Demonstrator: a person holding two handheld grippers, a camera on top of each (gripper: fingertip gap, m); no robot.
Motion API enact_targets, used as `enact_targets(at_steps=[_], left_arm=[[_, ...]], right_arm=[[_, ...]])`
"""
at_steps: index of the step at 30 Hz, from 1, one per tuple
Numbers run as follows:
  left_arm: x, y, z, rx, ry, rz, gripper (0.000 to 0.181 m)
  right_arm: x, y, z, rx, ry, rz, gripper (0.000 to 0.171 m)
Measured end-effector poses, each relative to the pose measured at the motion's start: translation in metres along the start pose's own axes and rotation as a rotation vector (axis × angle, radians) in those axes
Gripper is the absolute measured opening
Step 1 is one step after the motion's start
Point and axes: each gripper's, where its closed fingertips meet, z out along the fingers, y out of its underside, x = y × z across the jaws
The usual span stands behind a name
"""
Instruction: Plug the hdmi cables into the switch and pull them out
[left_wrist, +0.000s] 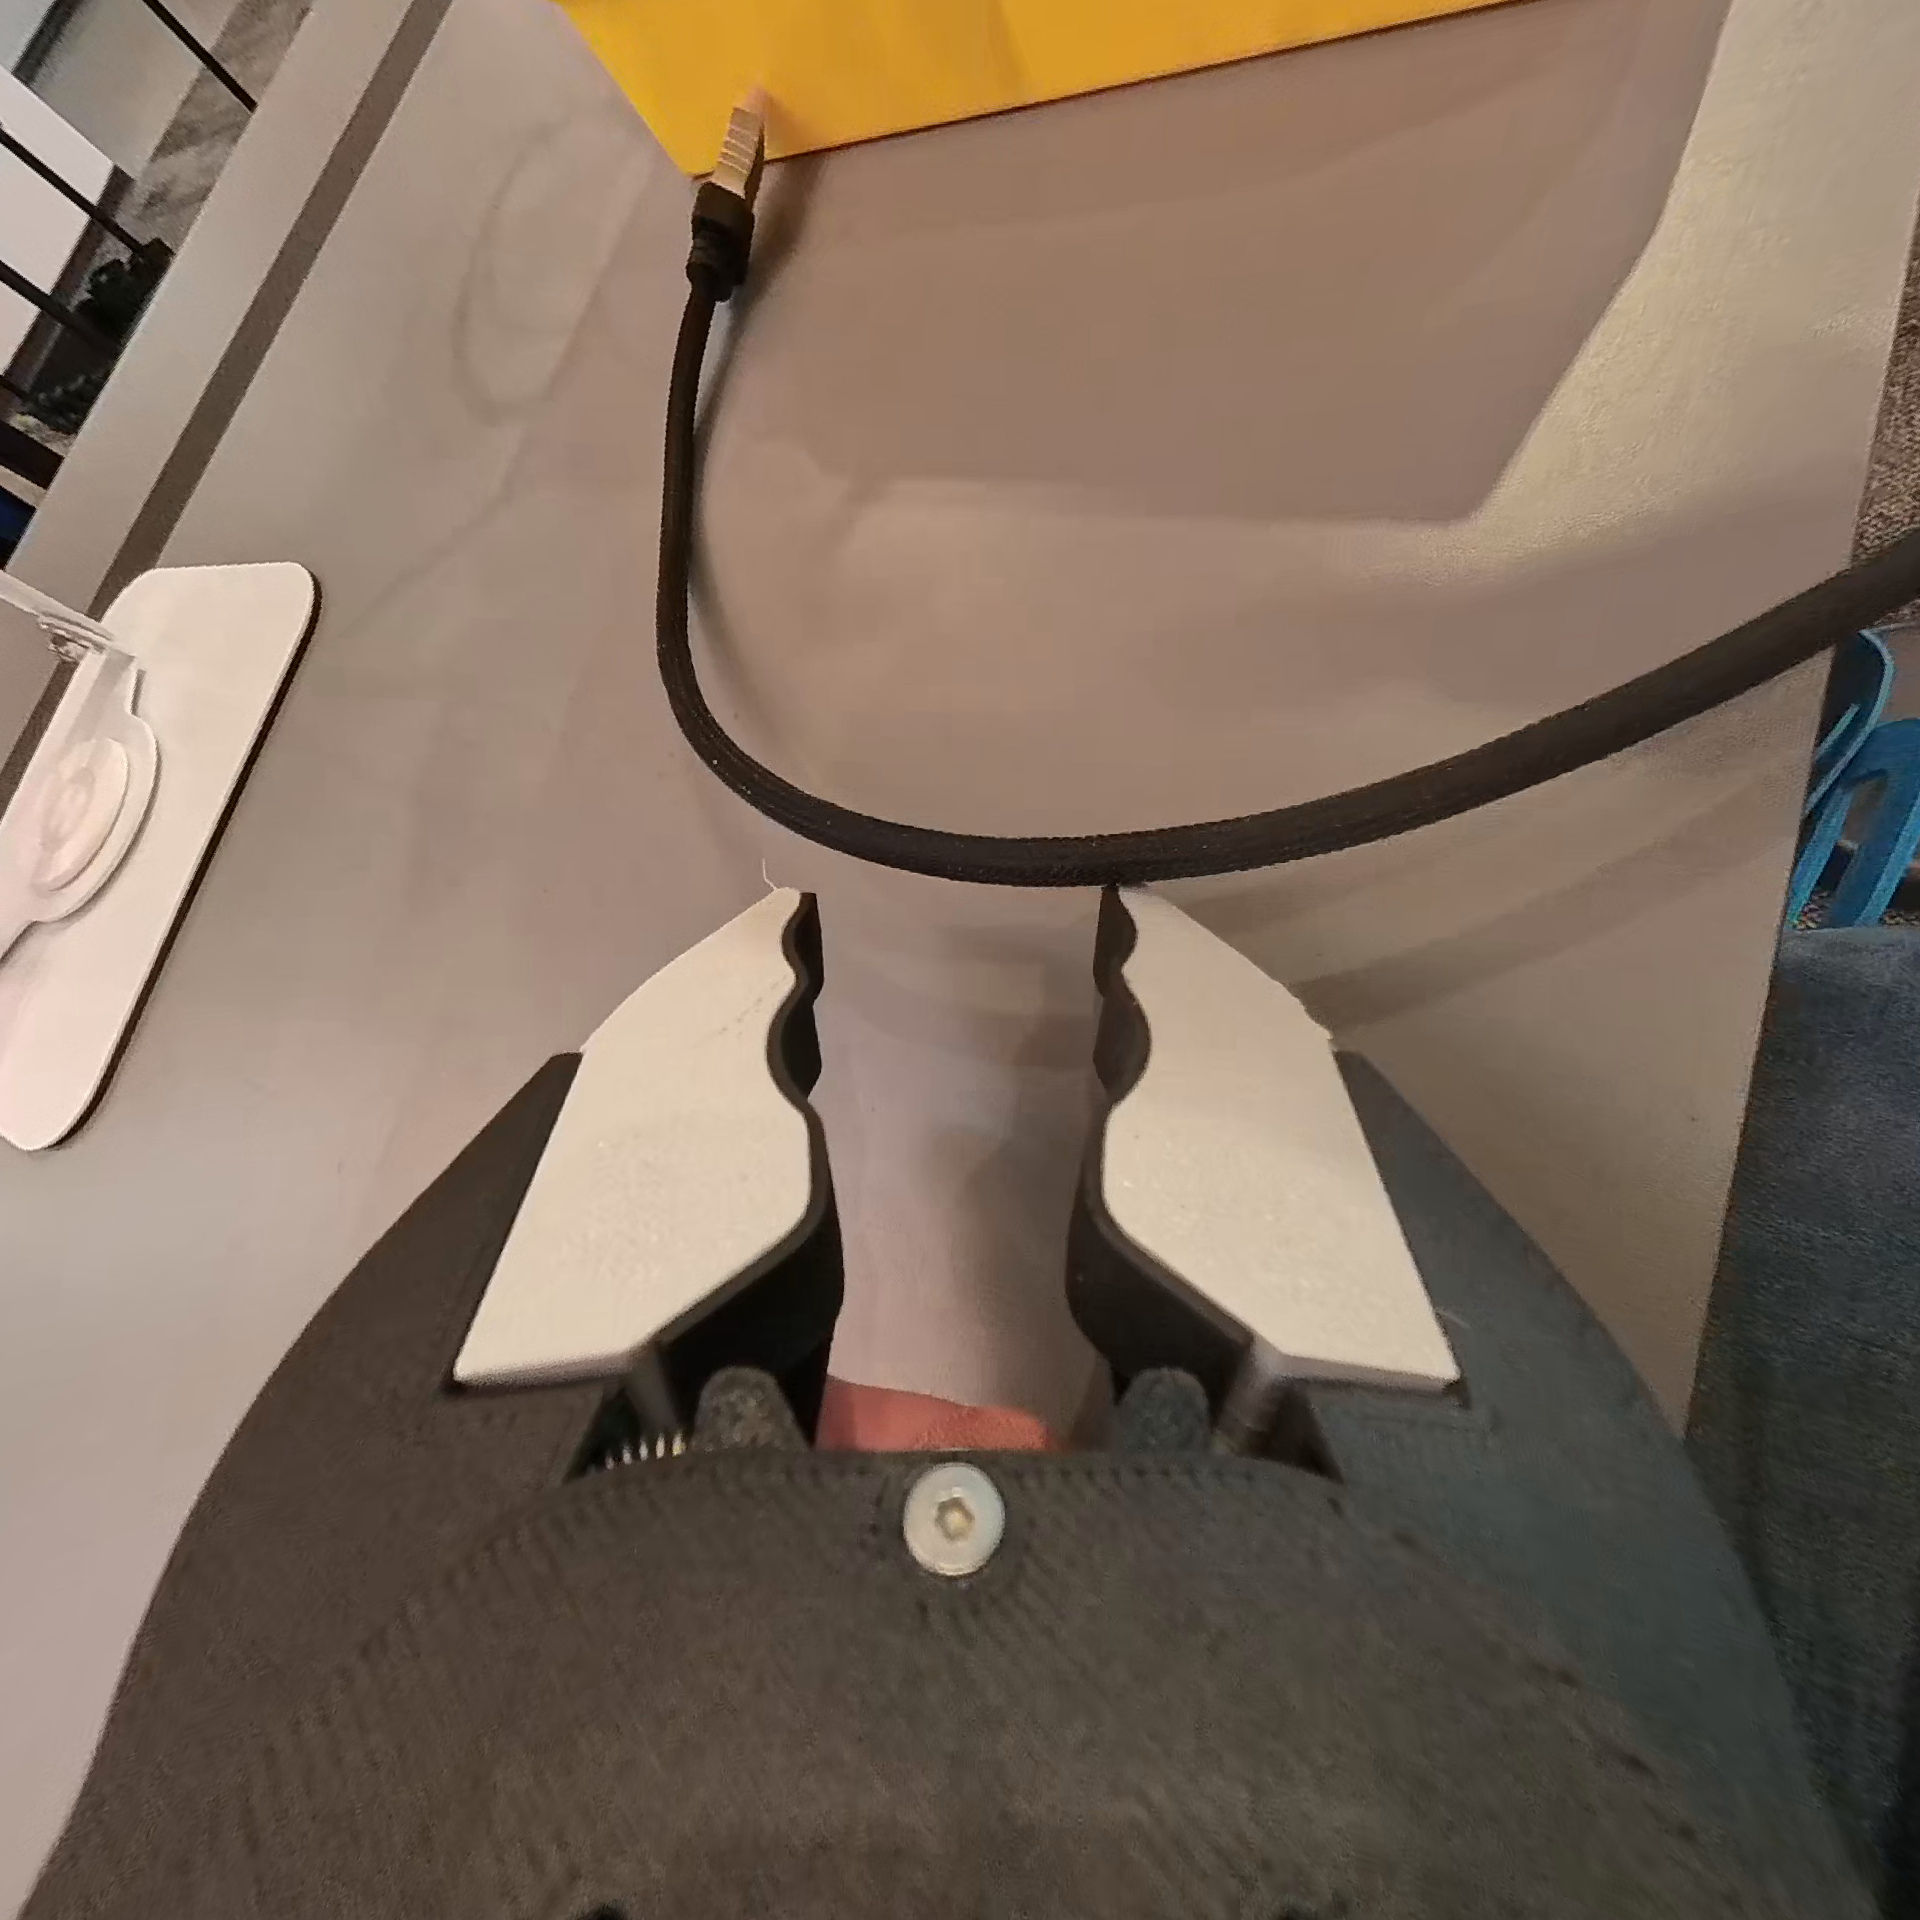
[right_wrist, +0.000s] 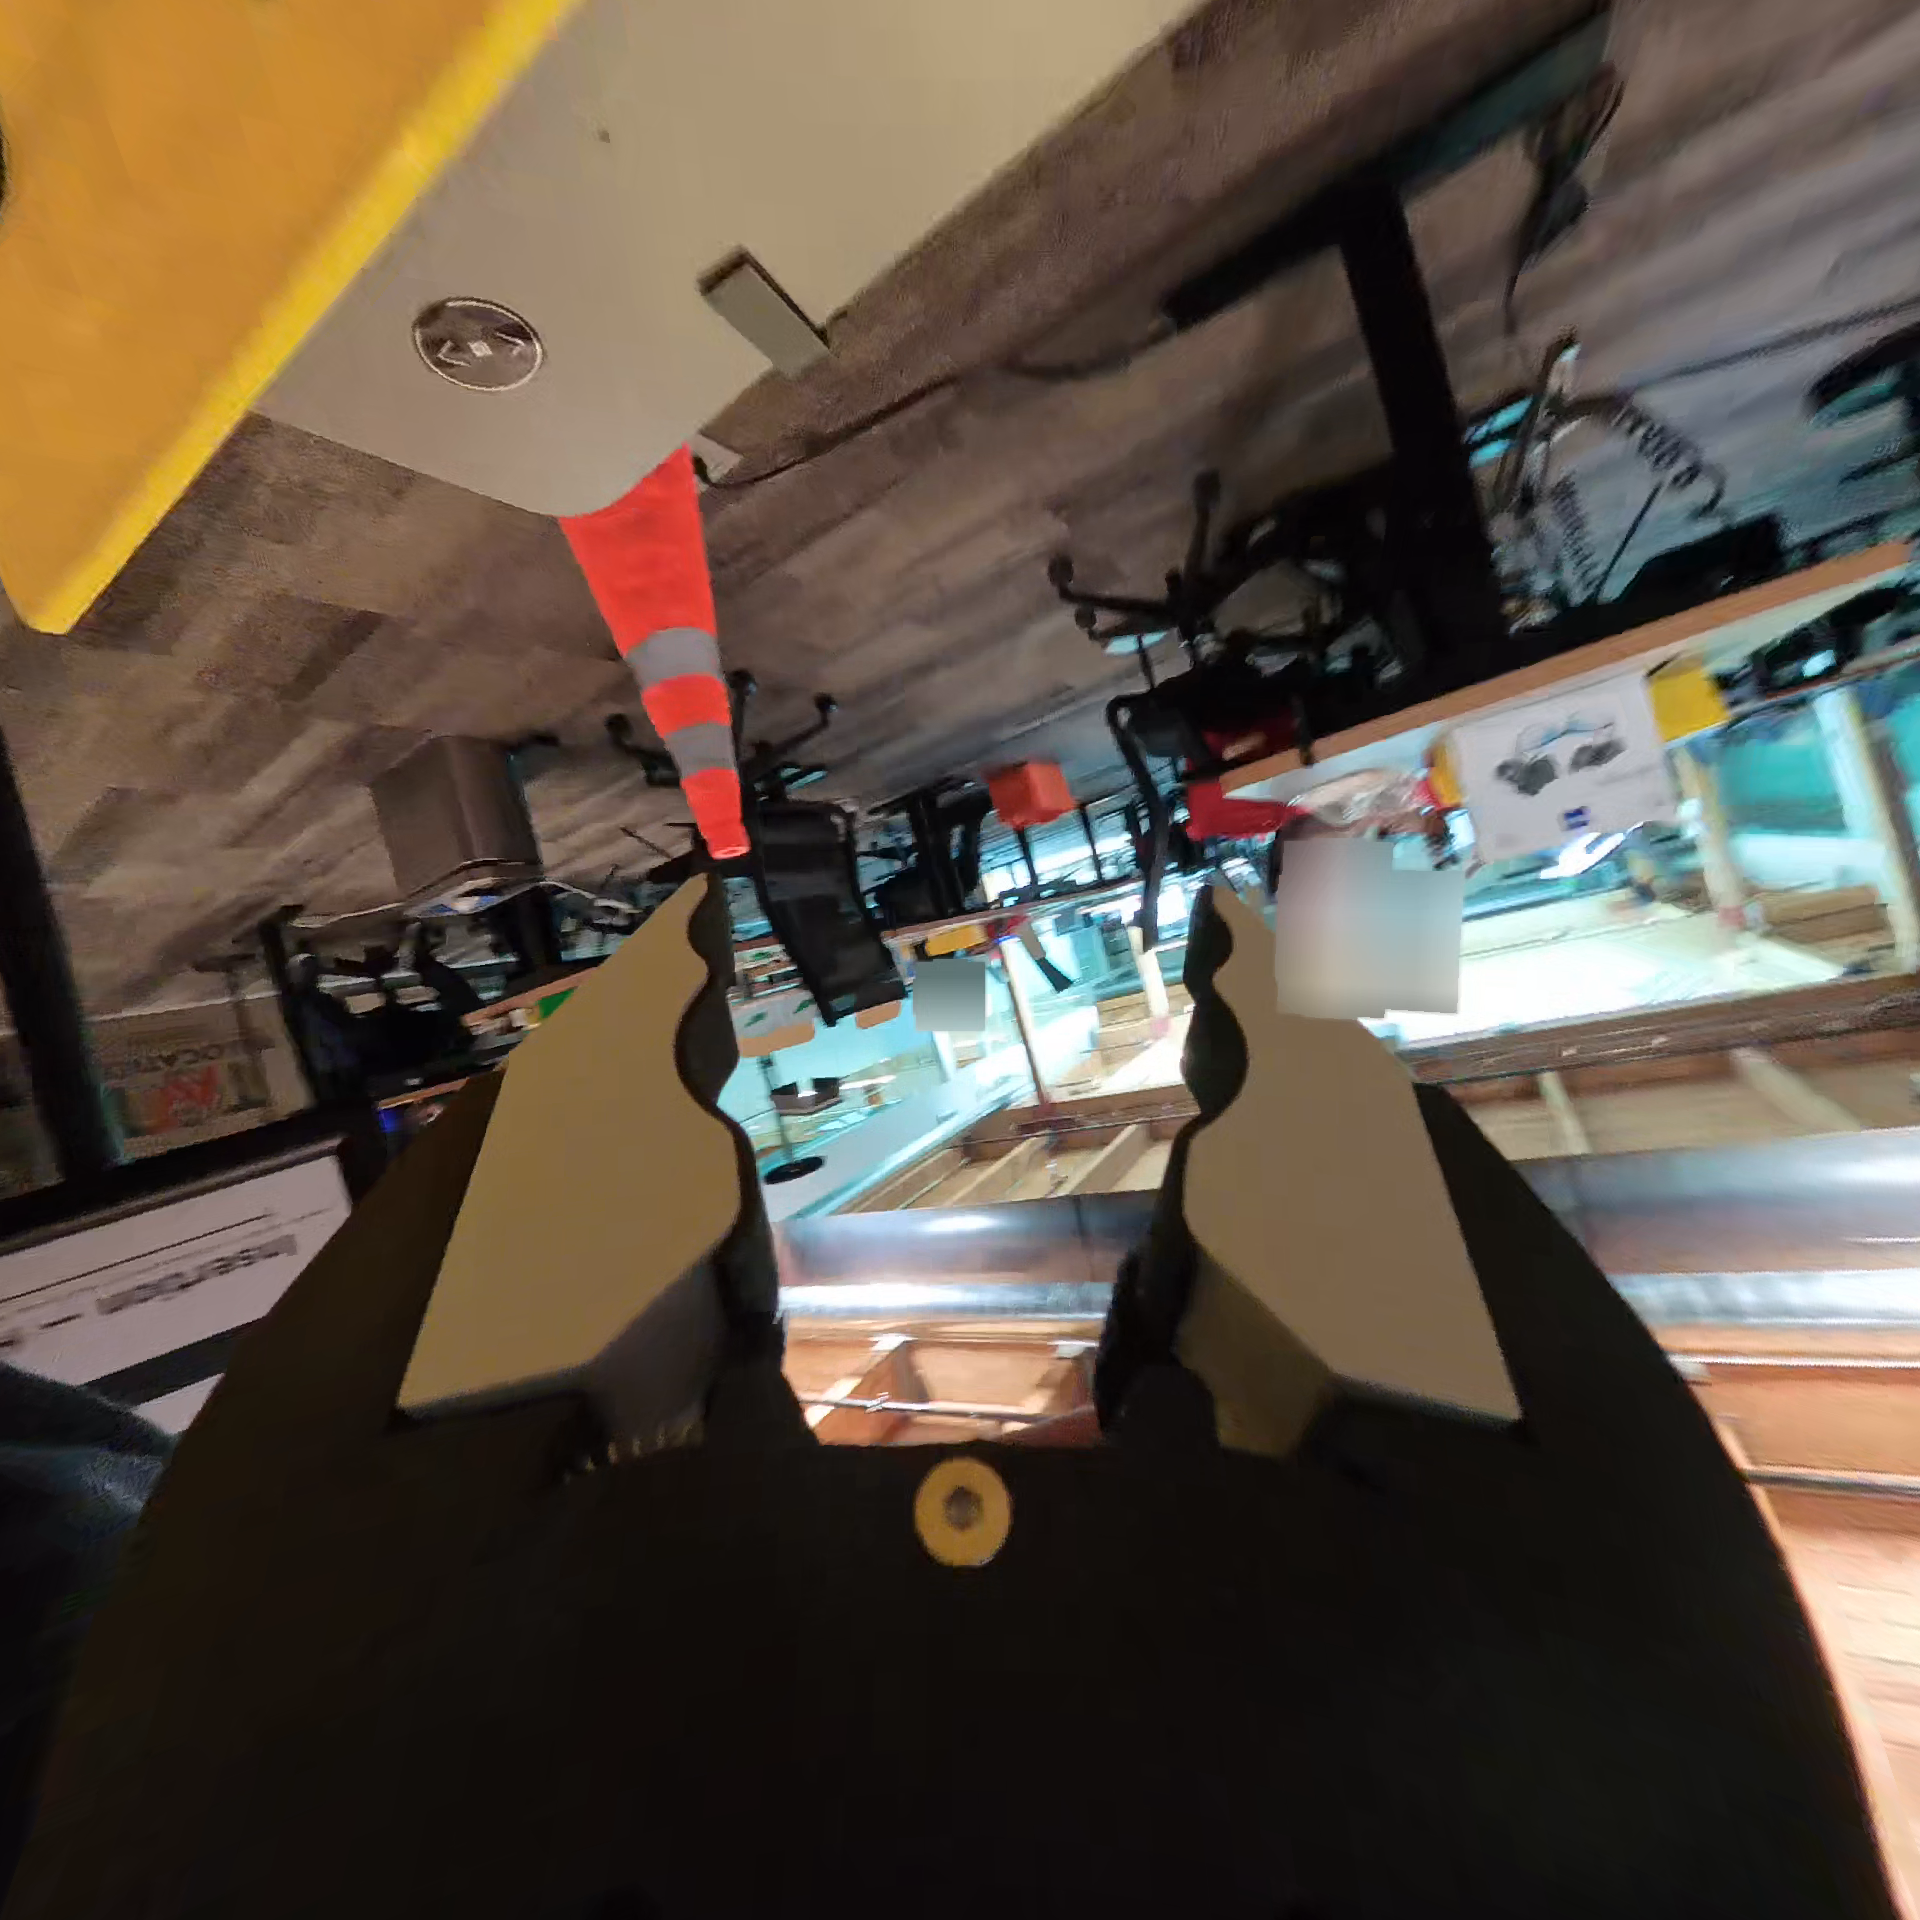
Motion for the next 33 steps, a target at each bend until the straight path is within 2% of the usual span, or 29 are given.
enact_targets(at_steps=[2, 3, 4, 6, 7, 9, 11, 16, 19, 21, 23, 25, 29, 31, 33], left_arm=[[0.0, 0.0, 0.0, -0.001, -0.001, -0.002, 0.05], [0.0, 0.0, 0.0, -0.001, -0.002, -0.002, 0.05], [0.0, 0.0, 0.0, 0.0, -0.002, -0.001, 0.05], [0.0, 0.0, 0.0, 0.001, -0.002, 0.004, 0.05], [0.0, 0.0, 0.0, 0.001, -0.002, 0.005, 0.049], [0.0, 0.0, 0.0, 0.002, -0.004, 0.006, 0.049], [0.0, 0.0, 0.0, 0.004, -0.009, 0.01, 0.049], [0.0, -0.001, -0.001, 0.007, -0.015, 0.014, 0.049], [0.0, -0.001, -0.001, 0.011, -0.022, 0.023, 0.049], [0.0, -0.002, -0.002, 0.016, -0.029, 0.034, 0.049], [0.0, -0.002, -0.002, 0.019, -0.033, 0.04, 0.048], [0.0, -0.002, -0.002, 0.019, -0.032, 0.038, 0.048], [-0.001, -0.002, -0.002, 0.02, -0.036, 0.037, 0.049], [0.0, -0.002, -0.002, 0.025, -0.043, 0.048, 0.049], [0.0, -0.003, -0.003, 0.026, -0.044, 0.051, 0.049]], right_arm=[[-0.013, -0.007, 0.0, 0.005, -0.055, -0.02, 0.081], [-0.012, -0.012, -0.004, -0.014, 0.002, -0.044, 0.078], [-0.01, -0.027, -0.013, 0.022, 0.085, -0.08, 0.086], [-0.004, -0.063, -0.038, 0.152, 0.24, -0.09, 0.086], [0.0, -0.068, -0.046, 0.14, 0.294, -0.077, 0.09], [0.006, -0.064, -0.054, 0.04, 0.396, -0.074, 0.111], [0.005, -0.067, -0.059, -0.04, 0.451, -0.103, 0.113], [-0.008, -0.046, -0.036, -0.326, 0.317, -0.116, 0.085], [-0.011, -0.042, -0.034, -0.406, 0.286, -0.138, 0.05], [-0.013, -0.034, -0.036, -0.454, 0.248, -0.135, 0.019], [-0.019, -0.02, -0.039, -0.517, 0.185, -0.115, 0.0], [-0.014, -0.006, -0.045, -0.611, 0.199, -0.115, 0.0], [0.011, -0.012, -0.059, -0.587, 0.316, -0.067, 0.0], [0.025, -0.005, -0.072, -0.637, 0.382, -0.059, 0.0], [0.024, 0.006, -0.073, -0.723, 0.356, -0.07, 0.0]])
